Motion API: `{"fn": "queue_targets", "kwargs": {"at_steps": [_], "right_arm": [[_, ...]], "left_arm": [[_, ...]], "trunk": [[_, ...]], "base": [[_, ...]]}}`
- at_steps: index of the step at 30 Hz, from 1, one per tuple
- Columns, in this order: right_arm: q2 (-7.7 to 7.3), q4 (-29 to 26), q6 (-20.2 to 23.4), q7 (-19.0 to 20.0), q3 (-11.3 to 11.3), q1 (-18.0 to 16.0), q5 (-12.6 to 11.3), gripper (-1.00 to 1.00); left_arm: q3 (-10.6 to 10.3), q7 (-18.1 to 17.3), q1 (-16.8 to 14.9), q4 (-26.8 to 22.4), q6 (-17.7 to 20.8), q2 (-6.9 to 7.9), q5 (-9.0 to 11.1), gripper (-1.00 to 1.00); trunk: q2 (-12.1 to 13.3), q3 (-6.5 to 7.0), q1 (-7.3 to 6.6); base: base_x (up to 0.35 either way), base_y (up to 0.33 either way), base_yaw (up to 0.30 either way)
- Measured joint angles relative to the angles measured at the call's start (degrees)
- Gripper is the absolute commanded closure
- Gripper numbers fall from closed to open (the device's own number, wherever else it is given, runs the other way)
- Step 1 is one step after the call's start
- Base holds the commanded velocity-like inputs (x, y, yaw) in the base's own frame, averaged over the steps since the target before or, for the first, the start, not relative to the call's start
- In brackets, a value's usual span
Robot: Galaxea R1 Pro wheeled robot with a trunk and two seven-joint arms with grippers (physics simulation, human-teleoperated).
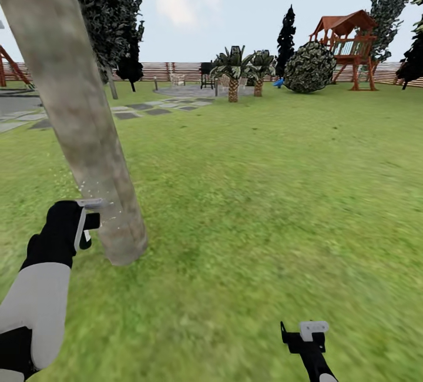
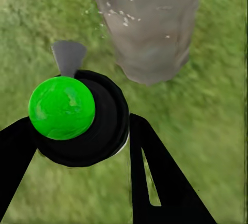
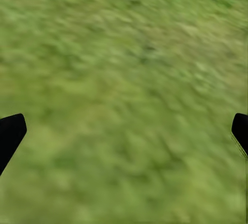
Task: In the garden, pick up the pesticide atomizer on the floor and spray pesticide onto both trees until each tree trunk is fully covered.
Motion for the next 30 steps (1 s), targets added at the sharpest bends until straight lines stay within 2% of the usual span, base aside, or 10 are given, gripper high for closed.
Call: {"fn": "queue_targets", "kwargs": {"at_steps": [7, 24, 30], "right_arm": [[0.0, 0.0, 0.0, 0.0, 0.0, 0.0, 0.0, -1.0], [0.0, 0.0, 0.0, 0.1, 0.0, 0.0, 0.0, -1.0], [0.01, 0.0, 0.0, 0.1, 0.0, 0.0, 0.0, -1.0]], "left_arm": [[0.0, 0.0, -0.2, 0.0, 0.0, 0.04, -0.1, 1.0], [0.0, 0.0, -0.2, 0.0, 0.4, 0.15, -0.2, 1.0], [-0.1, 0.1, 0.4, 0.5, 0.3, 0.16, -0.1, 1.0]], "trunk": [[0.0, 0.0, 0.01], [0.0, 0.0, 0.02], [0.0, 0.0, 0.01]], "base": [[0.163, -0.224, 0.0], [0.008, -0.274, 0.0], [0.077, -0.274, 0.19]]}}
